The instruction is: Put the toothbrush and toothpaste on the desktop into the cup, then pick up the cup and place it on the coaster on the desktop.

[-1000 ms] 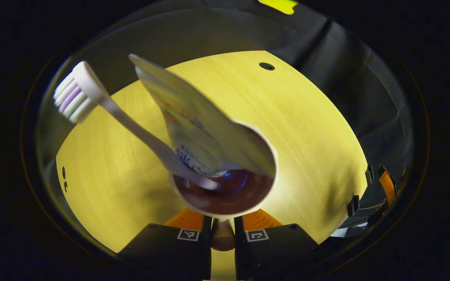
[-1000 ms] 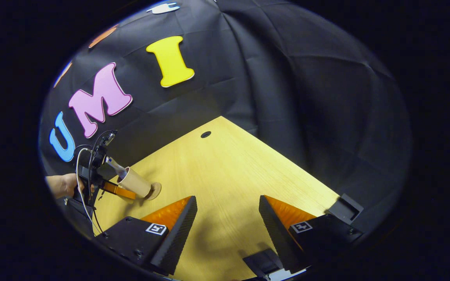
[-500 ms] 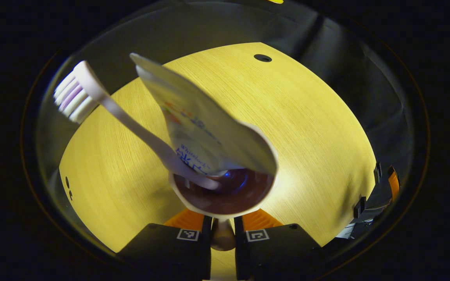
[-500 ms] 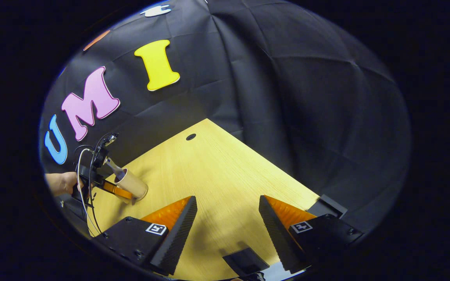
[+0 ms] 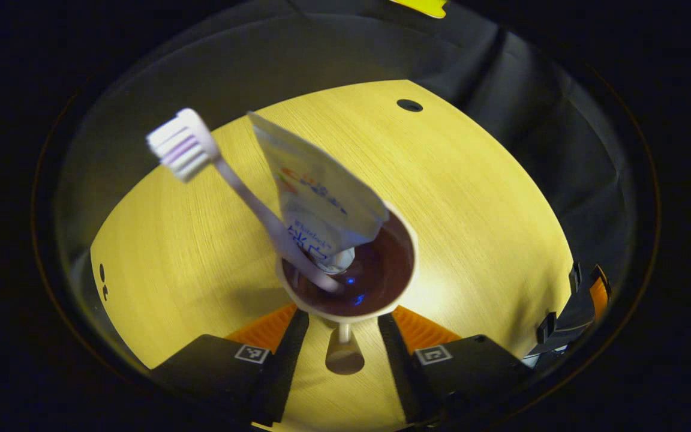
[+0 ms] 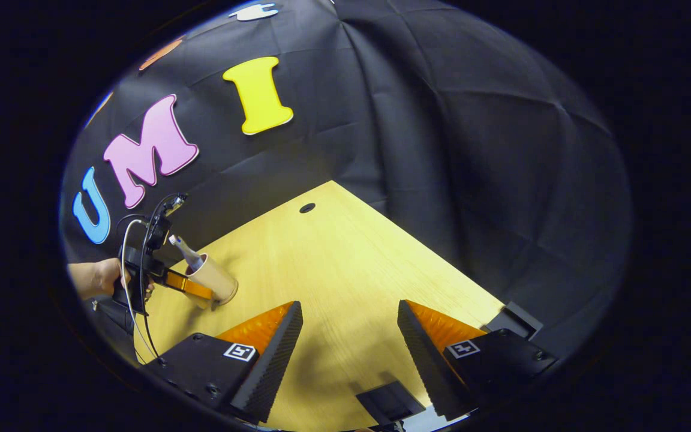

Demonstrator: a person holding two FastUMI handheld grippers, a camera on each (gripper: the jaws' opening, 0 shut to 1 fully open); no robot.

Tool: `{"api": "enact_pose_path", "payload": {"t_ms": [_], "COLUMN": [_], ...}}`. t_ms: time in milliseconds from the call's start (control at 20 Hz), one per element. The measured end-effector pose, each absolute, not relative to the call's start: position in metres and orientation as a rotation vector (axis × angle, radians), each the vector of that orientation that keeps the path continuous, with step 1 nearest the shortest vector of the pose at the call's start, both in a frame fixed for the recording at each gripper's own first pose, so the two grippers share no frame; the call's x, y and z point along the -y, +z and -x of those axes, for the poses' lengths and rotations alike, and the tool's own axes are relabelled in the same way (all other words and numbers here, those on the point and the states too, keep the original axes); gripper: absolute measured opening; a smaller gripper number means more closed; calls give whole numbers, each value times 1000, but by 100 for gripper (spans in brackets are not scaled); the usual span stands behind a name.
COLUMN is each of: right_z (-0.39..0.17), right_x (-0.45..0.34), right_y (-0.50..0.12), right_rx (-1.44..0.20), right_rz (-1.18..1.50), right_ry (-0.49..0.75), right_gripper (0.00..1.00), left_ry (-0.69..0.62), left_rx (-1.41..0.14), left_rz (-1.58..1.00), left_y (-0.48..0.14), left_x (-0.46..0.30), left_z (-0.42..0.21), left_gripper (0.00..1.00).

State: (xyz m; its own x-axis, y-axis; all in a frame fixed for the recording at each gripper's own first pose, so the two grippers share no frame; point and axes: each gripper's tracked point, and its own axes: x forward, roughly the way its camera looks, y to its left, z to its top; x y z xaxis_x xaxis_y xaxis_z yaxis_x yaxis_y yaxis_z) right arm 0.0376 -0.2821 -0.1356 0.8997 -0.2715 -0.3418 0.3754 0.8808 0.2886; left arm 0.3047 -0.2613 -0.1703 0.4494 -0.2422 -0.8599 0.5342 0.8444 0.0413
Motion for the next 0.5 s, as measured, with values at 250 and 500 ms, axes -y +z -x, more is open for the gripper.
{"api": "enact_pose_path", "payload": {"t_ms": [250,500], "right_z": [-45,-55], "right_x": [253,211], "right_y": [-115,-78], "right_rx": [-283,-259], "right_rz": [-328,-273], "right_ry": [-292,-217], "right_gripper": [98,98], "left_ry": [-495,-480], "left_rx": [-813,-592], "left_rz": [-266,-147], "left_y": [-107,-28], "left_x": [249,215], "left_z": [-278,-219], "left_gripper": [98,98]}}
